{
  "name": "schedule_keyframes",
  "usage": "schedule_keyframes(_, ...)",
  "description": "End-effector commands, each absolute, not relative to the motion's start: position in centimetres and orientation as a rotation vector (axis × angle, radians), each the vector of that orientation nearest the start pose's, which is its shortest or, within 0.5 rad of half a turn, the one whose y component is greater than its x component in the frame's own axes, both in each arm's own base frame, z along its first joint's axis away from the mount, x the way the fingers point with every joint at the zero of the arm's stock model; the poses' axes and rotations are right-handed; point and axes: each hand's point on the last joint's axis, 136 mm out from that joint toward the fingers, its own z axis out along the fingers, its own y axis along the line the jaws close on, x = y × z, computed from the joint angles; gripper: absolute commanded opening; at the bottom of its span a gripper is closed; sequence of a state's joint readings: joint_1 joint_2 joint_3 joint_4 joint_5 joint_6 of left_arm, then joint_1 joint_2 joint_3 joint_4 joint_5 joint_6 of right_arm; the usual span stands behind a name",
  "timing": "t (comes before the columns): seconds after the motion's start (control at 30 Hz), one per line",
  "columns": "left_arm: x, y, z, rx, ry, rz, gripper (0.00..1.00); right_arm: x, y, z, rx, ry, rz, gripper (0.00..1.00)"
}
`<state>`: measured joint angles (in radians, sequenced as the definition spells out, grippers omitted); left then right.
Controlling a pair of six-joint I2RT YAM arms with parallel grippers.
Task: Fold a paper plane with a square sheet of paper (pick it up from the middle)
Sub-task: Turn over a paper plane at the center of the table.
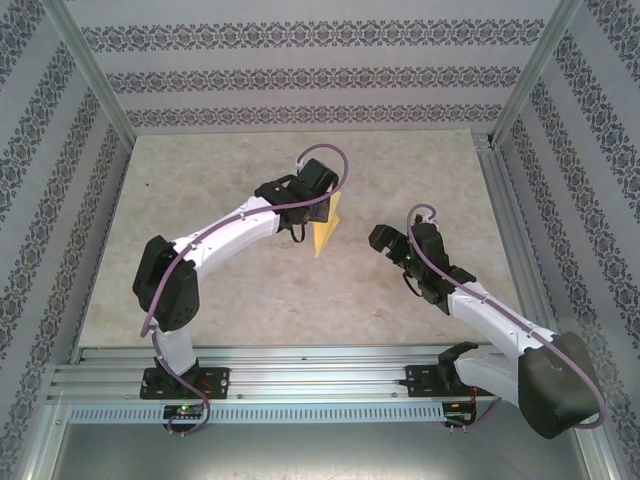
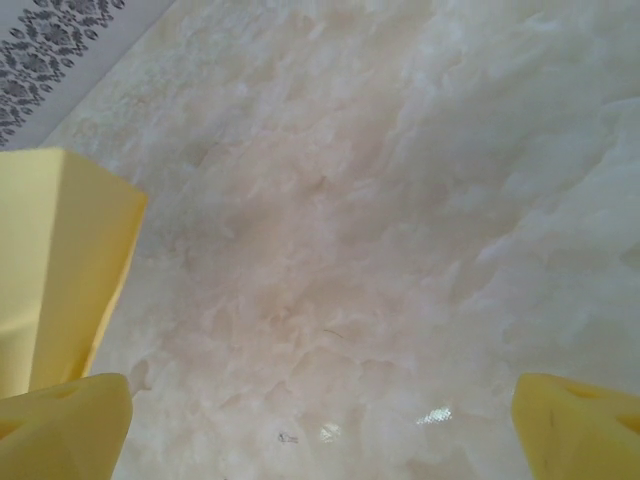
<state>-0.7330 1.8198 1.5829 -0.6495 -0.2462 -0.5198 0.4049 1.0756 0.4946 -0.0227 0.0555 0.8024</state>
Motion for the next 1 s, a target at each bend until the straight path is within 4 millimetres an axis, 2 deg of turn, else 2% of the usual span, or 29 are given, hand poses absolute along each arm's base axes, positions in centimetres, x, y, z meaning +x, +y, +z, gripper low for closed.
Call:
schedule_keyframes(0.0, 39.4, -32.3, 19.5, 0.211, 2.37, -0.525, 0.0, 31.4, 11.9, 13.6, 0.5, 2.131, 0.639, 0.97)
schedule_keyframes(0.17, 39.9, -33.6, 16.7, 0.153, 2.394, -0.853, 0.0, 31.5, 13.3, 13.8, 0.472, 2.169, 0.683, 0.9)
schedule_keyframes(0.3, 39.9, -34.1, 13.8, 0.115, 2.413, -1.007, 0.0, 31.5, 14.9, 13.4, 0.441, 2.225, 0.681, 0.86)
schedule_keyframes(0.4, 39.9, -33.3, 11.8, 0.049, 2.427, -1.041, 0.0, 31.5, 16.2, 13.1, 0.416, 2.258, 0.652, 0.84)
schedule_keyframes(0.5, 39.8, -32.4, 10.6, -0.018, 2.42, -1.073, 0.0, 31.5, 17.8, 12.7, 0.396, 2.301, 0.608, 0.78)
schedule_keyframes(0.7, 39.7, -30.2, 8.7, -0.144, 2.423, -1.07, 0.0, 31.7, 21.8, 11.2, 0.372, 2.381, 0.605, 0.56)
schedule_keyframes(0.83, 39.5, -28.9, 8.1, -0.197, 2.417, -1.075, 0.0, 31.8, 24.2, 10.2, 0.325, 2.438, 0.601, 0.52)
schedule_keyframes(0.97, 39.2, -28.8, 7.9, -0.196, 2.419, -1.085, 0.0, 31.7, 25.6, 9.1, 0.297, 2.49, 0.563, 0.5)
